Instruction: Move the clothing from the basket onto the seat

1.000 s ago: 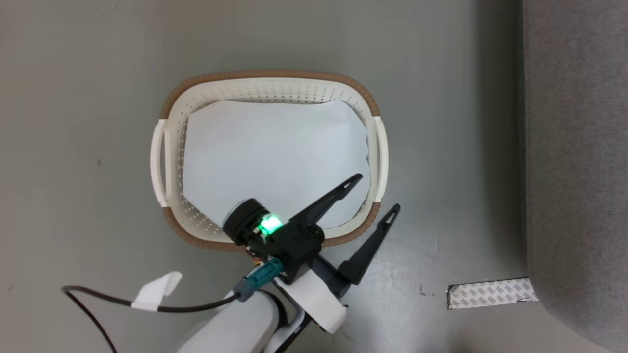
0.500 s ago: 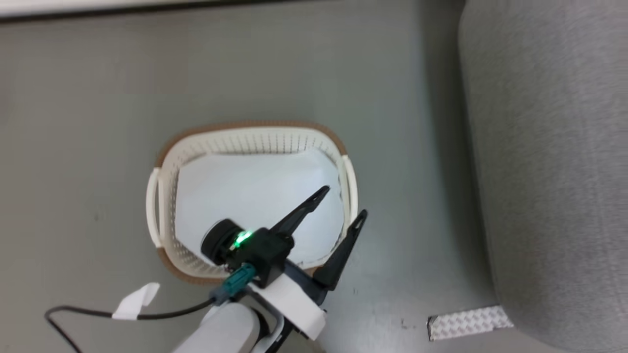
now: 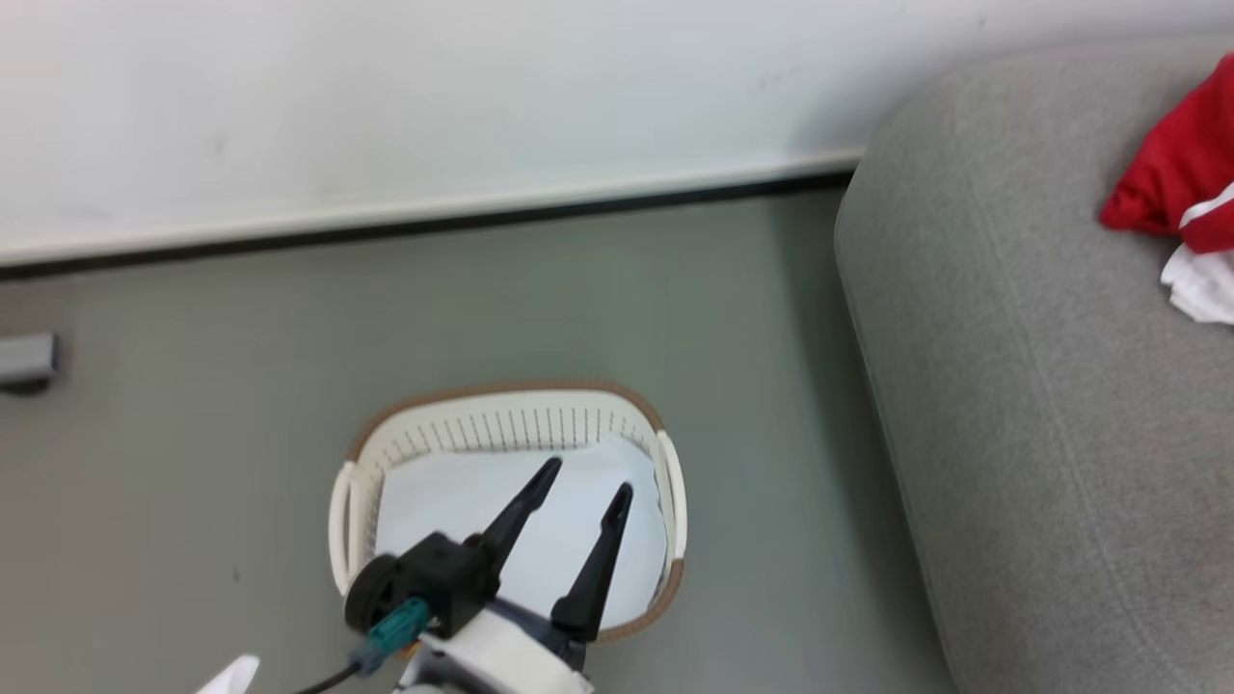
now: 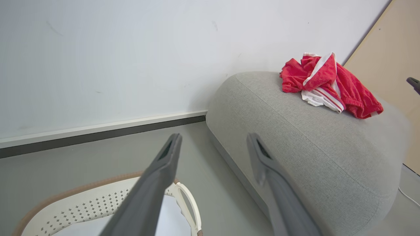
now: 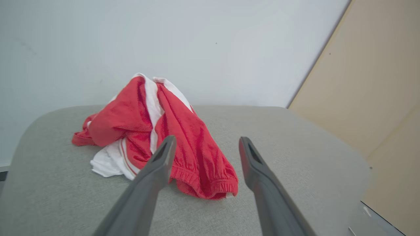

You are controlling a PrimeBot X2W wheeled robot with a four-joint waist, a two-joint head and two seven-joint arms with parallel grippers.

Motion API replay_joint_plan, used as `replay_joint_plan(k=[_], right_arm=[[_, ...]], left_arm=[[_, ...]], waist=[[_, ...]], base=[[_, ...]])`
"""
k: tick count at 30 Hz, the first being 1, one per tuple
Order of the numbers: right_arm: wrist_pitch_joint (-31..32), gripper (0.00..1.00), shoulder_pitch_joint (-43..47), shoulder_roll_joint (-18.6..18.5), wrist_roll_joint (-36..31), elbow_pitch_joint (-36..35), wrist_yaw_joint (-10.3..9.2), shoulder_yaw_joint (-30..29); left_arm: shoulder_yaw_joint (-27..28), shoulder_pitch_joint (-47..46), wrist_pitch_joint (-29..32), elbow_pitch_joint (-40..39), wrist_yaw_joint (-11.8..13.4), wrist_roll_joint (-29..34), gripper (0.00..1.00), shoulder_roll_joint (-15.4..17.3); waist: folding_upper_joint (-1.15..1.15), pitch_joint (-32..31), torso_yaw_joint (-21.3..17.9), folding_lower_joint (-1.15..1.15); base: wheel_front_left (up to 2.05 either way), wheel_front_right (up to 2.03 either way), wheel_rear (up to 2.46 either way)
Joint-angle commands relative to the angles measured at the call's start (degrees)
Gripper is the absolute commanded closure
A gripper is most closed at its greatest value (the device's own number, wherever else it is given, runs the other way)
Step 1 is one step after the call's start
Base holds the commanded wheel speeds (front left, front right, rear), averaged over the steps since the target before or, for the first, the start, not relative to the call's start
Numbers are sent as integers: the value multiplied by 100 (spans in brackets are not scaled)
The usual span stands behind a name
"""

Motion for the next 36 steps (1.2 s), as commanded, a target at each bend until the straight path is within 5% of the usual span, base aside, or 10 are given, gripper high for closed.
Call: replay_joint_plan(k=[1,18,36], right_arm=[[-18,0,321,105,109,-271,-15,134],[-10,0,2414,962,925,-2643,-15,2304],[-10,0,3456,1310,640,-2734,-15,3477]], left_arm=[[71,194,-51,8,43,-77,0,-7],[1448,1600,-92,-237,335,-21,0,-195],[2721,2358,-93,107,-266,879,0,-615]], waist=[[0,-393,59,2],[0,-1608,679,2],[0,-2045,1005,2]], base=[[0,0,0],[0,0,0],[0,0,0]])
